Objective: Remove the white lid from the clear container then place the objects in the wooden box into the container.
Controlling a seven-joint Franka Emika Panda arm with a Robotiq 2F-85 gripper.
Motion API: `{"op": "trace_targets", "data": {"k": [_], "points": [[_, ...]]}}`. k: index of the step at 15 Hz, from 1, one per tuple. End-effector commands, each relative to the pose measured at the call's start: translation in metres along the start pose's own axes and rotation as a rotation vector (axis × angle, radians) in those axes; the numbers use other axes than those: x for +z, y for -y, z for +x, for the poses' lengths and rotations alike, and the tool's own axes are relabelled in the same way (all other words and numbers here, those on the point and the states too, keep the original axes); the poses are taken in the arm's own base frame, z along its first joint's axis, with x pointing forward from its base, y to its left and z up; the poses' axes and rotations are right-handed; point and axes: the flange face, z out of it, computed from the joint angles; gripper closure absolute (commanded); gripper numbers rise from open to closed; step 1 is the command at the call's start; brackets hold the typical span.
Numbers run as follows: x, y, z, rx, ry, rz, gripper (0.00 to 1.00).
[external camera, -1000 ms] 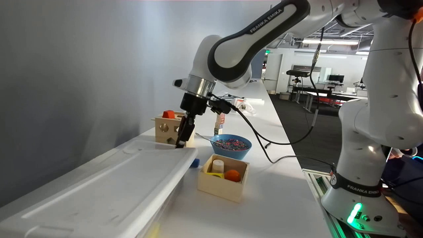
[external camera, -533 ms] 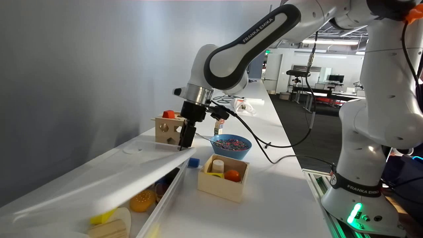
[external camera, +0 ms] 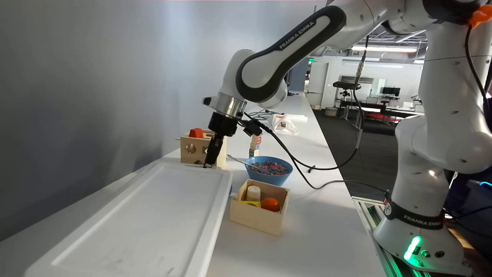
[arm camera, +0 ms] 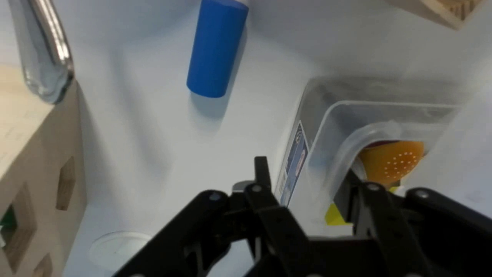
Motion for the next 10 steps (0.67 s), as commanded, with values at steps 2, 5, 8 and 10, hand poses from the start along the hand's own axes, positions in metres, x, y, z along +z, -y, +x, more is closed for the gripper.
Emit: {"op": "trace_targets", "data": {"k": [2,5,8,10], "points": [[-0.008,-0.04,0.001,0.095,-0.052,-0.089,0.94],[-0.015,-0.066,-0.007,0.165,-0.044,-0.156,1.0],[-0.022,-0.077,-0.018,0.234,-0.005,-0.203,0.98],[-0.022,-0.076,-0.018,0.258,0.001,-0.209,0.98]]}}
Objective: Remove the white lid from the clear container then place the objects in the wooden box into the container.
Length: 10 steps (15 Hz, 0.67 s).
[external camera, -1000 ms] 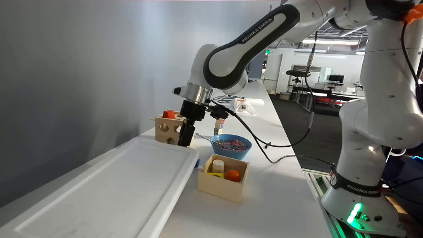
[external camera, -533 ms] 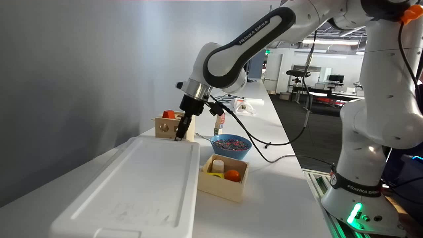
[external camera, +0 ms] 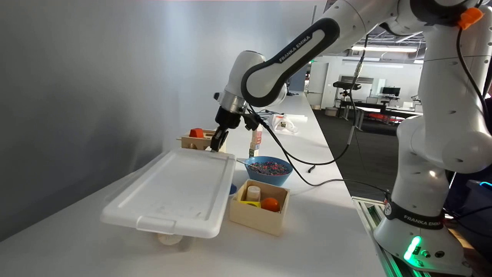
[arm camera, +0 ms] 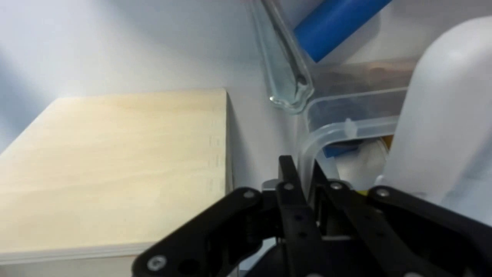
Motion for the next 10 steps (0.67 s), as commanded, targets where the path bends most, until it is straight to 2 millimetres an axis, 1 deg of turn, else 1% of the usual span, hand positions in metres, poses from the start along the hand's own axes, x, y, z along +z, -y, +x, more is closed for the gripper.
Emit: {"op": "trace_targets", "data": {"k": [1,2,3,4,10], "points": [[-0.002,-0.003,-0.006,0.054,0.033,-0.03,0.93],[-0.002,-0.001,-0.006,0.062,0.032,-0.025,0.66],[-0.003,0.0,-0.006,0.068,0.026,-0.02,0.64],[-0.005,0.003,-0.006,0.071,0.019,-0.012,0.59],[-0.031,0.01,-0.002,0.058,-0.03,-0.021,0.18]]}}
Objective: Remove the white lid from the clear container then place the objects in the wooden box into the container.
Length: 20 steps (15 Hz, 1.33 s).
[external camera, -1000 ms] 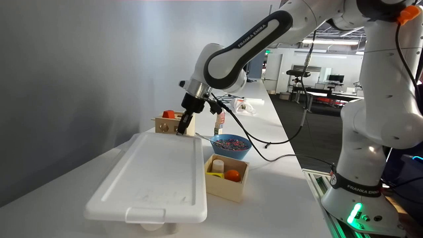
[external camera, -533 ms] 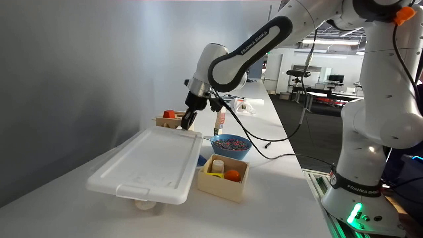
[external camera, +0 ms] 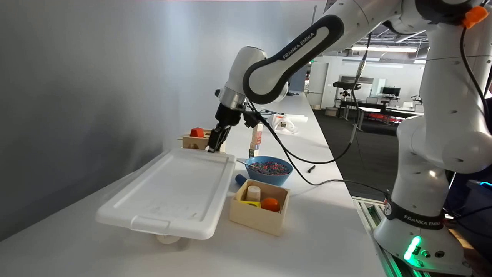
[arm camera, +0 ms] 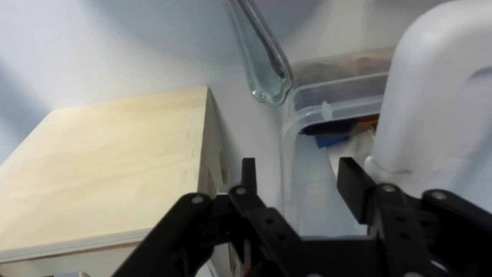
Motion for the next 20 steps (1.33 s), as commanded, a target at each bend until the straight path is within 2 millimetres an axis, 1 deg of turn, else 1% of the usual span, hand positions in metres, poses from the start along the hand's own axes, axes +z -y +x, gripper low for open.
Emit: {"op": "trace_targets", "data": {"k": [1,2,3,5,6,8,10,11,12,17,19,20], "points": [[-0.026,0.004,-0.003,-0.001,-0.03,-0.015,0.1],[-0.03,0.004,-0.002,-0.001,-0.035,-0.016,0.04],[-0.034,0.004,-0.001,-0.002,-0.042,-0.016,0.01],[-0.042,0.006,-0.001,-0.008,-0.056,-0.011,0.0],[-0.045,0.007,-0.001,-0.013,-0.06,-0.01,0.26],[-0.047,0.009,-0.001,-0.016,-0.065,0.003,0.25],[-0.048,0.011,-0.001,-0.021,-0.066,0.017,0.4],[-0.048,0.012,-0.001,-0.022,-0.066,0.019,0.48],[-0.047,0.012,-0.002,-0.023,-0.061,0.022,0.55],[-0.029,0.014,-0.003,-0.034,-0.033,0.026,0.89],[-0.024,0.018,-0.004,-0.043,-0.028,0.044,1.0],[-0.021,0.02,-0.004,-0.046,-0.027,0.055,1.0]]}}
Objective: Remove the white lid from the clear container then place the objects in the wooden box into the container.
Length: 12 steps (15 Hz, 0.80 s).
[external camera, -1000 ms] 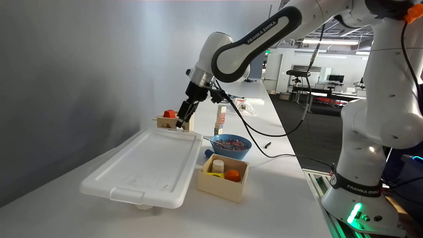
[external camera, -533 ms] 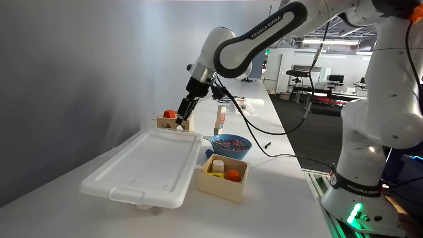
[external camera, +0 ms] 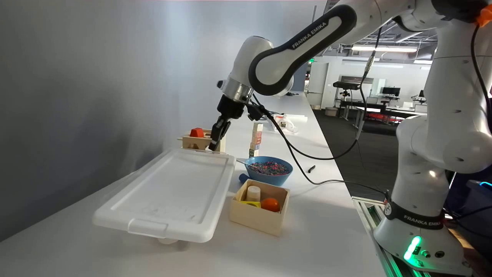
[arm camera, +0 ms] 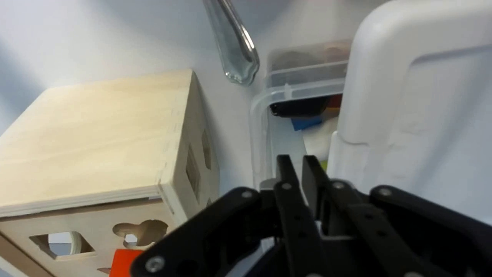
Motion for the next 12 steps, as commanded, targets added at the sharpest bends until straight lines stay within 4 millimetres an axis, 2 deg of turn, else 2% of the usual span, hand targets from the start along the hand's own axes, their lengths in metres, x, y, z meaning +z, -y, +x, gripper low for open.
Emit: {"op": "trace_targets", "data": {"k": [1,6,12], "points": [[0.01,0.008,-0.003,-0.015,0.012,0.049,1.0],[0.025,0.011,-0.006,-0.012,0.041,0.065,1.0],[0.03,0.033,-0.009,-0.079,0.051,0.159,1.0]]}}
